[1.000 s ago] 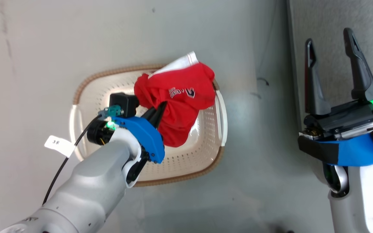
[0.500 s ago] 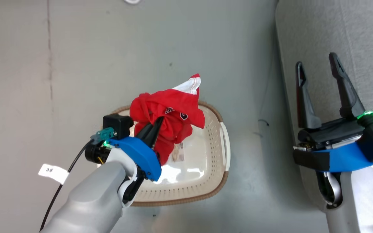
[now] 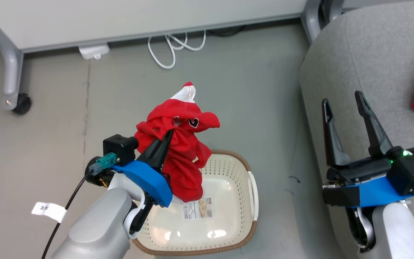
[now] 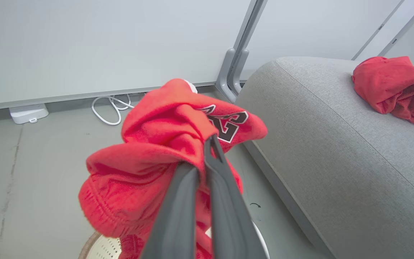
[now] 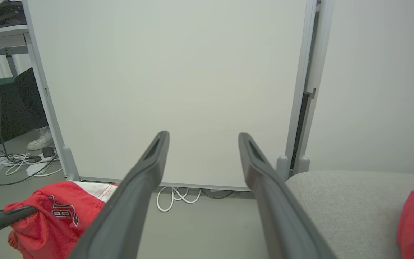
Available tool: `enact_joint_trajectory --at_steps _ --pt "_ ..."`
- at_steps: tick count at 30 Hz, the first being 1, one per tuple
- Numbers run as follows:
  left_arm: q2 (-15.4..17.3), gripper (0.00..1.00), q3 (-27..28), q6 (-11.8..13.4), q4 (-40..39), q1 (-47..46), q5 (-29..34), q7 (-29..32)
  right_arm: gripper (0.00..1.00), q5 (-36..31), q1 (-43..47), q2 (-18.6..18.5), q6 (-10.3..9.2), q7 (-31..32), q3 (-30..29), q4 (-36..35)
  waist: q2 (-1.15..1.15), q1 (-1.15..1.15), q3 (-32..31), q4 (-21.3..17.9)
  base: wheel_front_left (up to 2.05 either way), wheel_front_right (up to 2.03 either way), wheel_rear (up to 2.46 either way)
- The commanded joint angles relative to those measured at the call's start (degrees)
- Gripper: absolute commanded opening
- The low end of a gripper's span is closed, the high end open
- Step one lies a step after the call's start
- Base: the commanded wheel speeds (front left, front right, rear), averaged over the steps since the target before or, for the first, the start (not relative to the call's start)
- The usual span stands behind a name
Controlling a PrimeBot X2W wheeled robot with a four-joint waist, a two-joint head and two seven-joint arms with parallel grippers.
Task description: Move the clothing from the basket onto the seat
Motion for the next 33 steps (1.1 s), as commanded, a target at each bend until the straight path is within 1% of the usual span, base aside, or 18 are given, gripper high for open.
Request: enact_joint_trajectory --at_steps 1,10,16,23,33 --pt "0.2 0.00 0.4 -0.1 -0.4 0.4 0.5 -0.3 1.00 0.4 0.6 0.0 0.03 -0.2 0.0 0.2 0.00 0.02 -1.7 0.4 0.00 0.00 0.00" --pt "0.7 0.00 1.5 -0.1 -4.0 -1.8 5.6 -0.3 1.00 1.6 2.8 0.0 0.03 -0.2 0.2 1.4 0.00 0.02 -6.9 0.7 0.00 0.00 0.00" --pt "0.6 0.00 0.6 -0.1 -5.4 -4.3 7.2 -0.3 1.00 2.0 4.2 0.0 0.03 -0.2 -0.1 1.8 0.00 0.02 -9.4 0.9 0.00 0.00 0.00" --pt "0.0 0.00 -2.2 -0.1 -5.7 -9.2 6.5 0.3 1.00 2.5 5.9 0.0 0.03 -0.2 -0.3 2.0 0.00 0.02 -11.7 1.2 0.00 0.00 0.00" --pt "-1.6 0.00 -4.4 -0.1 -8.7 -14.1 4.9 4.0 1.00 2.8 7.4 0.0 0.03 -0.2 -0.9 1.6 0.00 0.02 -13.5 2.2 0.00 0.00 0.00"
